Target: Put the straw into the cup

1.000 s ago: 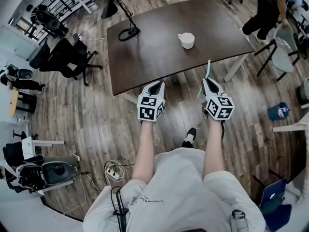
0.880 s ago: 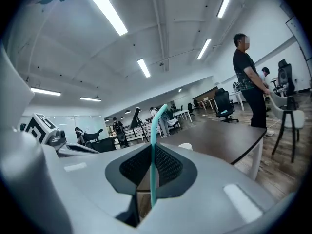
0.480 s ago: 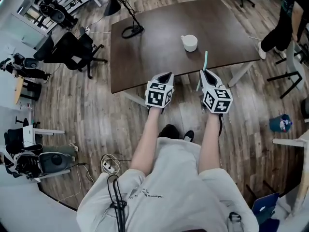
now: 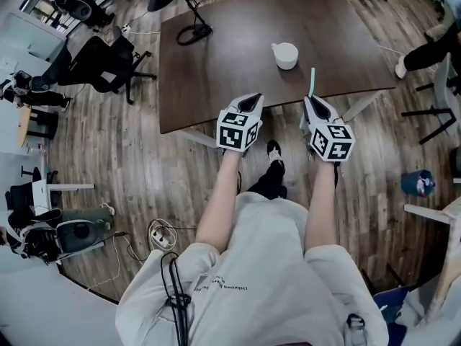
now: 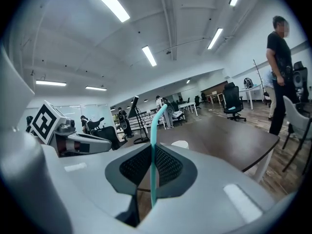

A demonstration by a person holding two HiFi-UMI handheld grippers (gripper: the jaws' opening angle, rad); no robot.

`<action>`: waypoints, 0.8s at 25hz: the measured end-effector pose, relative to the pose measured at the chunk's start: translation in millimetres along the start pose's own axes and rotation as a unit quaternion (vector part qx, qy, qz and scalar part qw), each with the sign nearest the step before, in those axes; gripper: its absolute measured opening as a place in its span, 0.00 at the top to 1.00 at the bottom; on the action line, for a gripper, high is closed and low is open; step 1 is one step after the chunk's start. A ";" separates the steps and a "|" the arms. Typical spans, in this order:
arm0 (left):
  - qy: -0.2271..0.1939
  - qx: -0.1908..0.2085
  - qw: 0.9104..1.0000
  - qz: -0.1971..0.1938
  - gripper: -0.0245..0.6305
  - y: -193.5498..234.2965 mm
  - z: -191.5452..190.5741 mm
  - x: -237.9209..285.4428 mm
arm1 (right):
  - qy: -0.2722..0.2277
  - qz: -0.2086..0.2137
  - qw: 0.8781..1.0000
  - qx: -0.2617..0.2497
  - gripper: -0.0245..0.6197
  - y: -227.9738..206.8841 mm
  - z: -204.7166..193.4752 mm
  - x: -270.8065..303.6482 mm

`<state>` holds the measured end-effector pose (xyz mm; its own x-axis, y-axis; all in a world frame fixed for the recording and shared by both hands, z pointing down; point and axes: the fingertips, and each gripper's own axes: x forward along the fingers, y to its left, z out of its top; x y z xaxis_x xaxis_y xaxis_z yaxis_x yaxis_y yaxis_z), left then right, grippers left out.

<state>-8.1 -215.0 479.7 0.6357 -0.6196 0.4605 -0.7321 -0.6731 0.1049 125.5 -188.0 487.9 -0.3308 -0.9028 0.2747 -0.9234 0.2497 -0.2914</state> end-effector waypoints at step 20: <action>0.030 -0.031 0.999 -0.032 0.96 75.9 42.8 147.3 | 0.030 -0.010 0.999 0.041 0.89 -82.8 31.7 121.7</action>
<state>40.4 -374.6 517.7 0.6671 -0.5496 0.5029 -0.7055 -0.6829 0.1895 167.8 -329.7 516.4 -0.3251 -0.8841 0.3357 -0.9122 0.1996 -0.3577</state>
